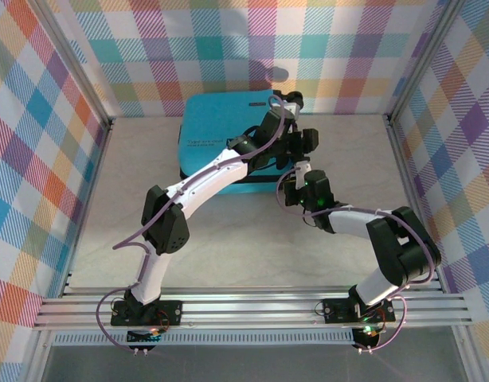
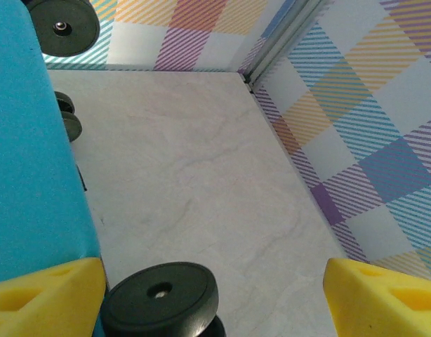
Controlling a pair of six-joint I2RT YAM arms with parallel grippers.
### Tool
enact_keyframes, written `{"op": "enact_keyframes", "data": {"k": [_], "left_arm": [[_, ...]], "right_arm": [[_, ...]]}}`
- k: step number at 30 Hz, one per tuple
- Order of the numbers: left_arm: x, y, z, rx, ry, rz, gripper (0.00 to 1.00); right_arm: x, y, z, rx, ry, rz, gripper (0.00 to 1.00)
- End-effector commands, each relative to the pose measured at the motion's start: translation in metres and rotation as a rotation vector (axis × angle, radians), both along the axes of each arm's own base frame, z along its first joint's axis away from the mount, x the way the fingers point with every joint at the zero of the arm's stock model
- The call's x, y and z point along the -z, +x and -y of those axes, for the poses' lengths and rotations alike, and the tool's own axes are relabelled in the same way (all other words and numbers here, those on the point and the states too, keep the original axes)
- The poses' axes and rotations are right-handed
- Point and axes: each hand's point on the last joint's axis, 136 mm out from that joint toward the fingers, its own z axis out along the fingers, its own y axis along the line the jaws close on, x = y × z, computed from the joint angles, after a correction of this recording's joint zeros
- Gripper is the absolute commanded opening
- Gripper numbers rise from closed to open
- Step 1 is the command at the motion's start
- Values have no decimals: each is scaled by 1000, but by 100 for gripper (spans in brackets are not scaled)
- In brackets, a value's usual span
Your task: Pack the luggage
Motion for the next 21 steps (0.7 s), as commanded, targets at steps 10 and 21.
{"op": "enact_keyframes", "data": {"k": [10,21], "left_arm": [[49,5,-39,-35,175,-115,82],[3,-27,-7,227,310,19,83]], "right_arm": [[-21,32,27,84,21,-17,0],[-12,7,3,-9,20,-7,0]]}}
